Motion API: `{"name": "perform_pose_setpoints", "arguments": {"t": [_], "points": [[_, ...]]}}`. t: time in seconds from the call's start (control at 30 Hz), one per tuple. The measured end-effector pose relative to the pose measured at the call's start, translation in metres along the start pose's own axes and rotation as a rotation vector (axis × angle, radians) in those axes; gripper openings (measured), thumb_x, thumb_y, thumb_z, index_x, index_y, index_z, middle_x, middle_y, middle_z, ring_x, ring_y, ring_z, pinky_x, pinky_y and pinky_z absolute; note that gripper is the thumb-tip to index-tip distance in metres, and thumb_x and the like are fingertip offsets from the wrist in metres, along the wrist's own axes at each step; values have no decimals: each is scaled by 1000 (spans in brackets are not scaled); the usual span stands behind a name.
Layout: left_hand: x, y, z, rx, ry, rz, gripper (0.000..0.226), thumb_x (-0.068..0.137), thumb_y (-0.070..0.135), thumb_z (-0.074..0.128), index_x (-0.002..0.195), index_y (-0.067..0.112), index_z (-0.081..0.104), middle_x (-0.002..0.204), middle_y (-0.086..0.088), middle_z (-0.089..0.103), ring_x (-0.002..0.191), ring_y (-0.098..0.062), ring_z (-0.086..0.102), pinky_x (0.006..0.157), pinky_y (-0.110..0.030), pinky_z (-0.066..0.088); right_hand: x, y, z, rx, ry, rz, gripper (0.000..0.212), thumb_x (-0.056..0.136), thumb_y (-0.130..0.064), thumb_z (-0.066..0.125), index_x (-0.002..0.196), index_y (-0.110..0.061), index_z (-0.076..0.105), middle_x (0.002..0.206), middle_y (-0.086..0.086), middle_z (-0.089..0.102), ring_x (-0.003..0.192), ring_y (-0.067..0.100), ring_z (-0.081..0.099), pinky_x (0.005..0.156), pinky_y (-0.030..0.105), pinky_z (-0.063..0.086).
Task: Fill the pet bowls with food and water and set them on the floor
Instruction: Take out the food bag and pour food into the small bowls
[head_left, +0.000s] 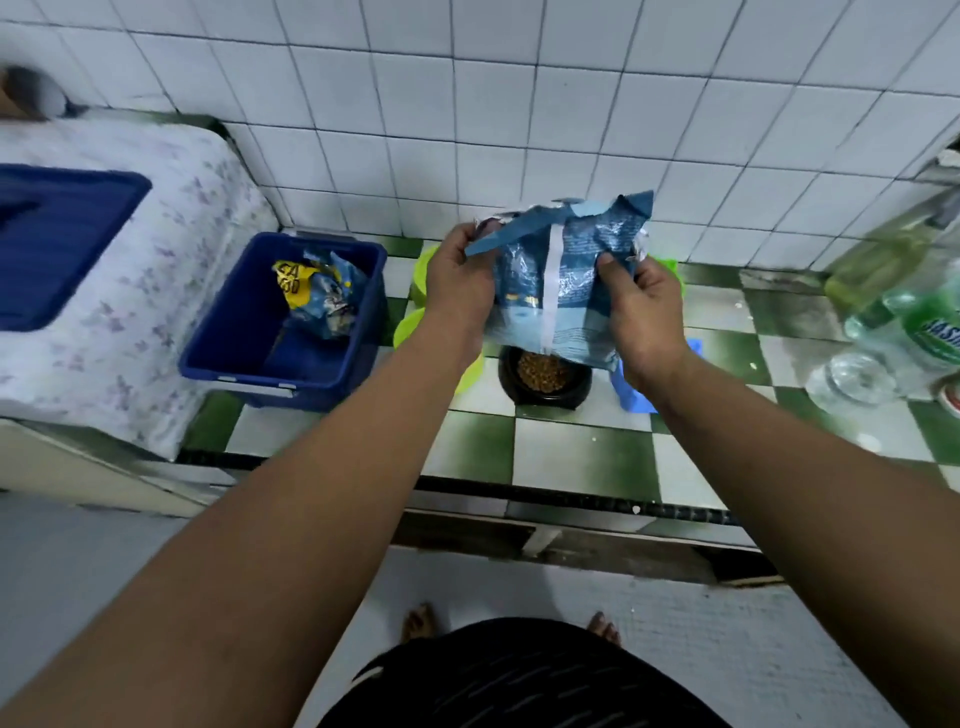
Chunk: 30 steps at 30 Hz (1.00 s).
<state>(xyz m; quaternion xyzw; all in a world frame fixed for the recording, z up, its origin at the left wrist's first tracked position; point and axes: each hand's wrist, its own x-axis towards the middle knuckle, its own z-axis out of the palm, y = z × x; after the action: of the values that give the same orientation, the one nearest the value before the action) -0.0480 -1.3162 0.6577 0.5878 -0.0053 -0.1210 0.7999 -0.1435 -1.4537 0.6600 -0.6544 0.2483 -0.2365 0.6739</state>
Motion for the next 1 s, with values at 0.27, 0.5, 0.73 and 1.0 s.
{"name": "perform_pose_setpoints", "arguments": {"t": [0.27,0.5,0.73,1.0], "points": [[34,99,-121,-32,129,147,5,95,10,67,98,8,71,101,-17,76,88,-27,71,82,-49,59,-11,-27,152,10,-149,-47,26,96,-24,63,96,2,63,86,12,65,78,21,59,74,45,53],[68,125,-215,116,312,130,6,93,12,69,93,10,75,94,-11,78,87,-24,75,78,-46,64,-20,-10,256,56,-292,84,20,98,-17,59,102,3,62,86,11,59,79,21,54,71,39,48],[98,78,-268,382,382,-124,7,95,21,67,95,18,73,96,-7,74,91,-23,72,77,-34,62,-12,36,289,-155,-327,437,5,90,-3,57,90,-7,60,90,16,69,75,29,68,66,37,59],[119,40,-272,731,428,-280,19,87,27,75,91,14,62,98,-10,68,88,-25,65,78,-33,56,-14,49,301,-840,-254,-61,52,87,-4,63,132,-2,38,131,21,46,116,35,50,84,31,35]]}}
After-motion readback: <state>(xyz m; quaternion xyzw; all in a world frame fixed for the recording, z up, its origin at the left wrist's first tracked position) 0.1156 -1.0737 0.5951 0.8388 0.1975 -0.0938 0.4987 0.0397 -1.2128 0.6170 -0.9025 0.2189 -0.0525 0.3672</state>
